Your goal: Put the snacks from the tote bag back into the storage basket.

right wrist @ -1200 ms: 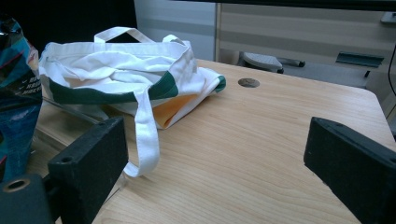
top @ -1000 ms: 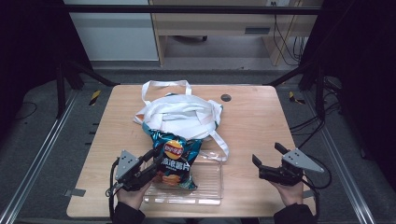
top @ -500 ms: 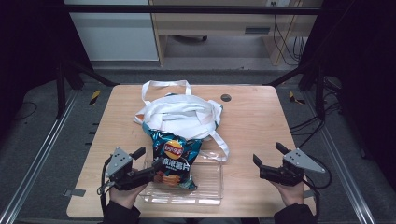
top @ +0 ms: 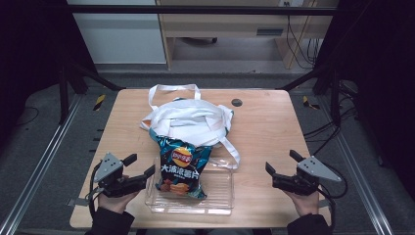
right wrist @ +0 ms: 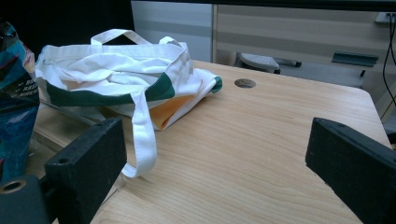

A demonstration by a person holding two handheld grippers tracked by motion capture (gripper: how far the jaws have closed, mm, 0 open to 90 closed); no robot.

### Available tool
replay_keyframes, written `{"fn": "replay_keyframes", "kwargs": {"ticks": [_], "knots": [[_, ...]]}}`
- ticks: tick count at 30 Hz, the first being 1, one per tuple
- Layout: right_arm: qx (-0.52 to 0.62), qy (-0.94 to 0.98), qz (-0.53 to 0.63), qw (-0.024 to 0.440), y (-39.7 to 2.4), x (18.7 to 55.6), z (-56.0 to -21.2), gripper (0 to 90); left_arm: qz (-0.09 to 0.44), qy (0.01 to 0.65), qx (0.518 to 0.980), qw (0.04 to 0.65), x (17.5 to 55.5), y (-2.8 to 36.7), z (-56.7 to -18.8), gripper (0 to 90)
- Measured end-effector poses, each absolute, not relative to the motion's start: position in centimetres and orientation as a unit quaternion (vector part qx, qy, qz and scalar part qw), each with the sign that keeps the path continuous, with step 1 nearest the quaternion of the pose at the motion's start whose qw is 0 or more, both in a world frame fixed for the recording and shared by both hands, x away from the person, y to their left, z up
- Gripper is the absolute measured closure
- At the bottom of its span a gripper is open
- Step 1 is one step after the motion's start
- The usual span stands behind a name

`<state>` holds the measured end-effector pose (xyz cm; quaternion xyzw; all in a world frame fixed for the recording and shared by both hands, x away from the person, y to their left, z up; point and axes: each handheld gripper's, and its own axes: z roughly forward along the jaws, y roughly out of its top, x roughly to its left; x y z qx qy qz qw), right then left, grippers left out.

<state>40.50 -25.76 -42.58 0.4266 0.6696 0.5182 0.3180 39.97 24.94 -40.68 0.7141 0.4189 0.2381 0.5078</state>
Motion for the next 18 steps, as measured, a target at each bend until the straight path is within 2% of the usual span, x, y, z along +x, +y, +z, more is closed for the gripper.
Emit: {"fn": "replay_keyframes", "kwargs": {"ticks": [1,3,7,18], "knots": [[0.427,0.670,0.518,0.318,-25.8,40.5,-42.6,5.5,0.228,0.431,0.715,0.501,39.8,25.1,-40.9,20.4],[0.427,0.669,0.518,0.319,-25.8,40.5,-42.6,5.4,0.246,0.420,0.721,0.493,40.0,25.8,-41.3,19.9],[0.432,0.671,0.512,0.318,-25.9,40.6,-42.8,4.9,0.249,0.425,0.724,0.483,40.1,27.0,-42.2,19.0],[0.441,0.677,0.498,0.316,-26.2,40.9,-43.3,4.8,0.268,0.441,0.711,0.478,40.7,28.5,-43.6,19.9]]}}
